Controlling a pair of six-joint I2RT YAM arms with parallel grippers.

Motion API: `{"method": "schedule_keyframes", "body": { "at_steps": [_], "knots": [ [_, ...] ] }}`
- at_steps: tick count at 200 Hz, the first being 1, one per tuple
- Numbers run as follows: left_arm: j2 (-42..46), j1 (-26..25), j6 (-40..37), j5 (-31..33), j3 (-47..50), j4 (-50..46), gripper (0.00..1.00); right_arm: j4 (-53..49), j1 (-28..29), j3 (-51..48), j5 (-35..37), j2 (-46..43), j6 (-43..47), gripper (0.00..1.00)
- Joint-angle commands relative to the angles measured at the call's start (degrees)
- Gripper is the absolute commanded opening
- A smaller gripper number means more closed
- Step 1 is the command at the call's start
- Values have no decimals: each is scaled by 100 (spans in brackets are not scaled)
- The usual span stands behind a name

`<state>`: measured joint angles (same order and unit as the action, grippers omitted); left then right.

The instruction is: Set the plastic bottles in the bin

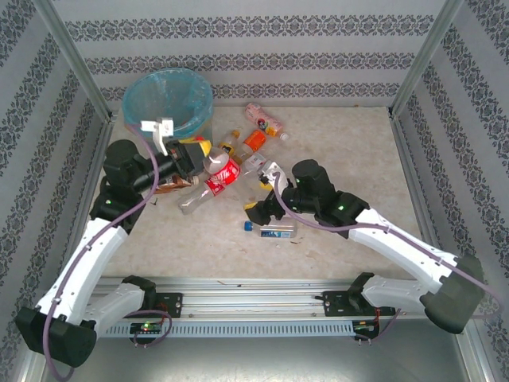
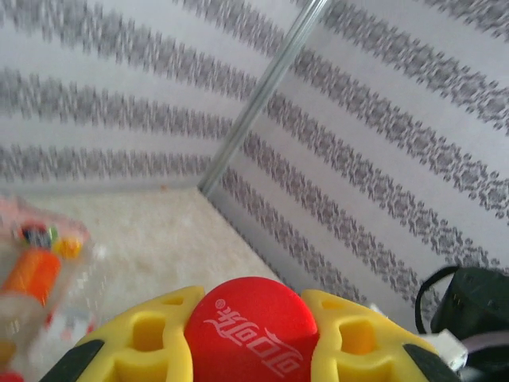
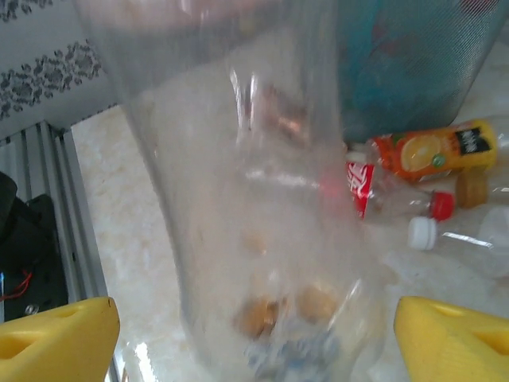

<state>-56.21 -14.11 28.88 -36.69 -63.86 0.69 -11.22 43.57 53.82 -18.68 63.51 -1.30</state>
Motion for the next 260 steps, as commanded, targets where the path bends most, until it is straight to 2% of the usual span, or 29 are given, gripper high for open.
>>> {"method": "schedule_keyframes", "body": {
  "at_steps": [1,38,89,116,162,197,260],
  "knots": [
    [88,92,-812,716,-724,-315,0,307,60,-17,413,-346,90,89],
    [-156,116,-1716,1841,-1714,-424,0,505,72,-257,700,-749,214,88],
    [-1341,184,-3367,3524,-3200,-1147,0,418,84,-200,708,-739,290,86],
    [-1924,424,-3786,3993,-3624,-1313,0,453,141,-179,704,-682,293,84],
    [-2853,1084,-3852,3982,-3865,-1455,0,429,230,-135,692,-606,367,83],
    [-3152,1626,-3341,3729,-3701,-1250,0,337,291,-159,714,-660,423,83],
    [-3440,1881,-3040,3167,-2900,-860,0,364,315,-320,770,-790,416,82]
  ]
}}
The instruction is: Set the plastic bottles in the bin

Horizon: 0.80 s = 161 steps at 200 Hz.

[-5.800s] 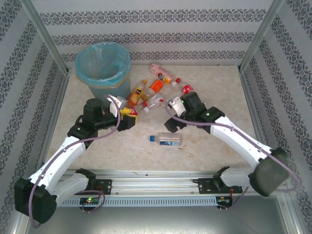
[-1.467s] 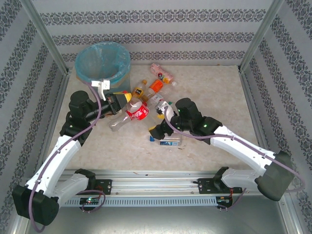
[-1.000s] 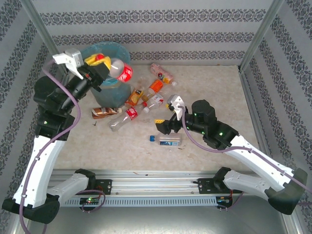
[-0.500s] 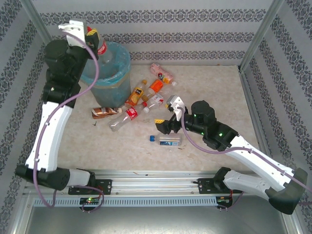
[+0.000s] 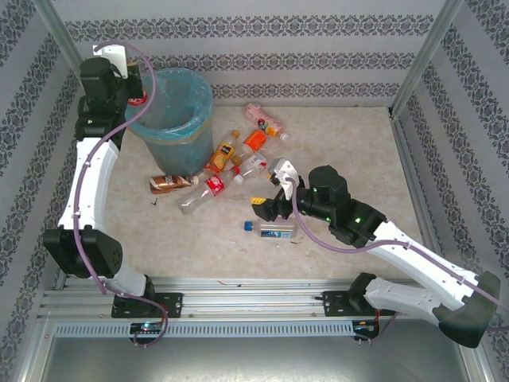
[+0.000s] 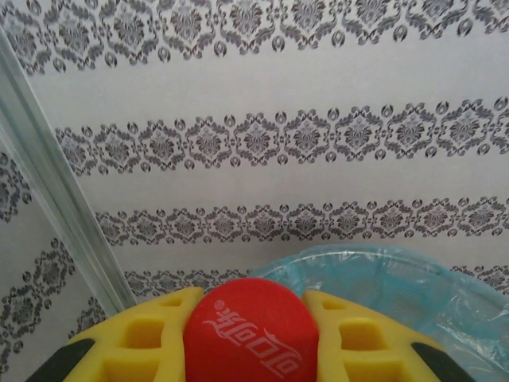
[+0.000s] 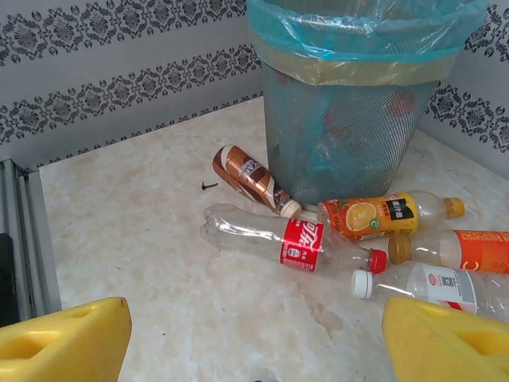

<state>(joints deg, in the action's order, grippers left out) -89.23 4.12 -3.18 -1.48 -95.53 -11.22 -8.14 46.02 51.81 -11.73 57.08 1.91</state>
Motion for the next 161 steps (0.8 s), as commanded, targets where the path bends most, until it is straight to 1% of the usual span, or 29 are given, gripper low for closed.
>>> {"method": "schedule_keyframes", "body": {
  "at_steps": [1,45,79,133,161],
  "knots": [
    [-142,56,163,-354,273,322,0,53,68,-119,74,-146,97,82],
    [-366,54,64,-630,563,367,0,63,75,-163,98,-147,89,82],
    [-417,56,52,-703,1030,919,0,36,96,-173,43,-85,38,81],
    [-428,58,307,-799,1244,1646,0,37,122,-163,62,-78,37,80],
    [-475,56,340,-905,1466,2236,0,26,129,-171,65,-63,66,80]
  ]
}}
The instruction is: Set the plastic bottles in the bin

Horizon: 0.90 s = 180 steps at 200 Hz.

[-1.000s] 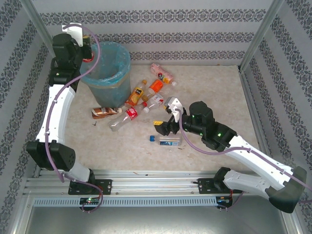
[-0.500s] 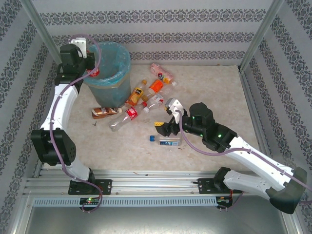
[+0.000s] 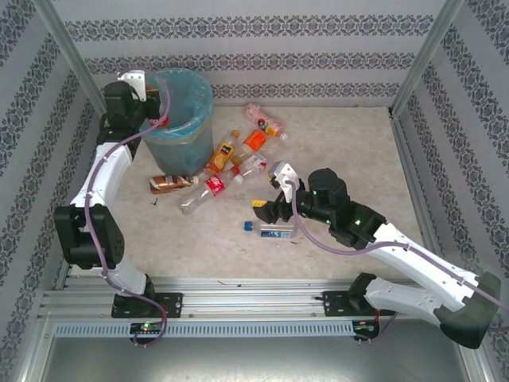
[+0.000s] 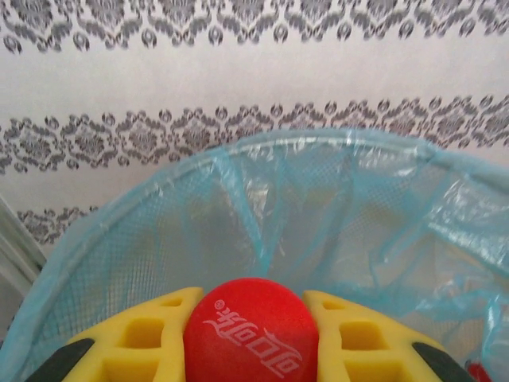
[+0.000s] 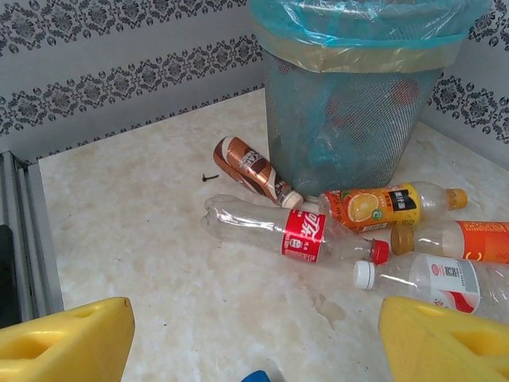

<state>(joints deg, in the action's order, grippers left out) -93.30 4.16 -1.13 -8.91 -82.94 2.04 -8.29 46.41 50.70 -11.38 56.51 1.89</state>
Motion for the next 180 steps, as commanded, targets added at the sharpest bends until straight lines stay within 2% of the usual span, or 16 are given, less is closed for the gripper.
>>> {"method": "schedule_keyframes", "body": {
  "at_steps": [1,22,29,40,45,61,76,105,117,148,180],
  "knots": [
    [-72,50,128,-163,216,924,0,40,93,-60,35,-7,72,80],
    [-145,49,24,-54,381,964,0,12,88,-52,13,22,56,80],
    [-145,50,-3,-5,469,980,10,3,97,-51,9,29,48,80],
    [-124,58,-36,54,586,1016,41,3,101,-51,0,44,48,80],
    [-111,51,-37,80,621,1010,49,3,96,-51,-11,45,57,80],
    [-56,51,-29,104,689,1017,64,-5,104,-27,-24,103,73,80],
    [-3,56,-11,99,695,1017,66,-20,107,26,-56,162,84,80],
    [62,56,42,10,606,1002,62,-40,120,131,-88,316,92,80],
    [82,57,97,-69,578,1001,53,-57,132,164,-91,370,88,79],
    [46,50,104,-160,571,922,20,-81,162,212,-92,466,50,79],
    [159,51,6,-99,939,1048,6,-127,184,230,-49,504,74,79]
  ]
}}
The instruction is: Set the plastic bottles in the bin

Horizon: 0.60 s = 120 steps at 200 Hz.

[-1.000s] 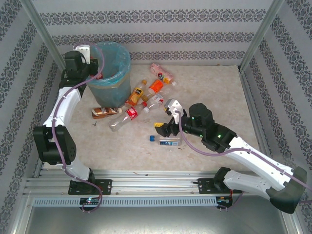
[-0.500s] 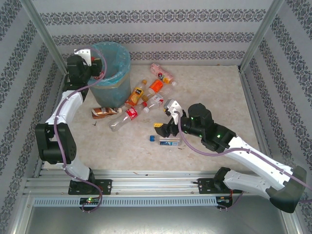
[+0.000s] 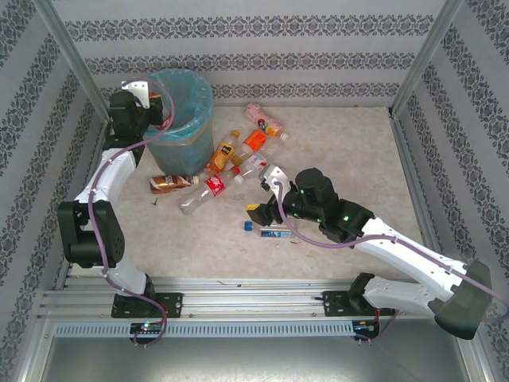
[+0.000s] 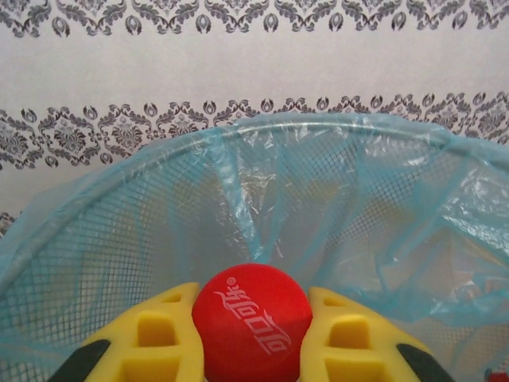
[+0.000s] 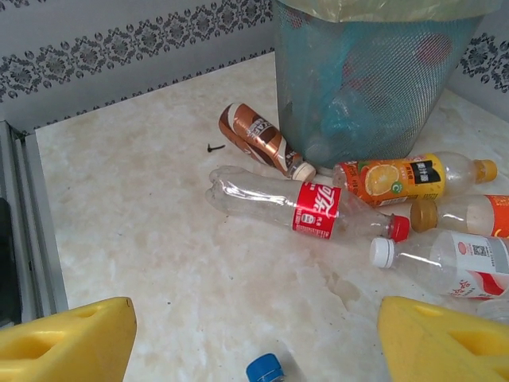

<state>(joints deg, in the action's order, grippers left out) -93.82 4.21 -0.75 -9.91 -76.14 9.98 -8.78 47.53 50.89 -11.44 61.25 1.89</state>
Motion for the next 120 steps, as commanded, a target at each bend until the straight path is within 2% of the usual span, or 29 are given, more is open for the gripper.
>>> {"method": "schedule_keyframes", "body": {
  "at_steps": [1,21,51,55,58,71,77,89,120],
  "knots": [
    [218,50,-35,0,276,261,5,-80,72,210,-38,37,74,79],
    [311,50,-175,38,550,428,0,-109,81,243,-42,61,114,79],
    [171,48,-246,200,423,171,0,-134,81,321,-38,149,174,79],
    [148,47,-233,178,345,54,4,-144,81,337,-46,159,177,79],
    [133,52,-214,171,284,-38,12,-157,81,347,-51,173,164,79],
    [83,46,-70,130,45,-291,53,-171,89,385,-51,211,154,79],
    [88,46,-24,100,-36,-354,61,-179,90,394,-51,225,145,79],
    [121,47,76,29,-199,-436,68,-193,99,412,-51,246,128,79],
    [397,50,405,-27,-703,-707,71,-229,134,456,-16,251,145,79]
  ]
}}
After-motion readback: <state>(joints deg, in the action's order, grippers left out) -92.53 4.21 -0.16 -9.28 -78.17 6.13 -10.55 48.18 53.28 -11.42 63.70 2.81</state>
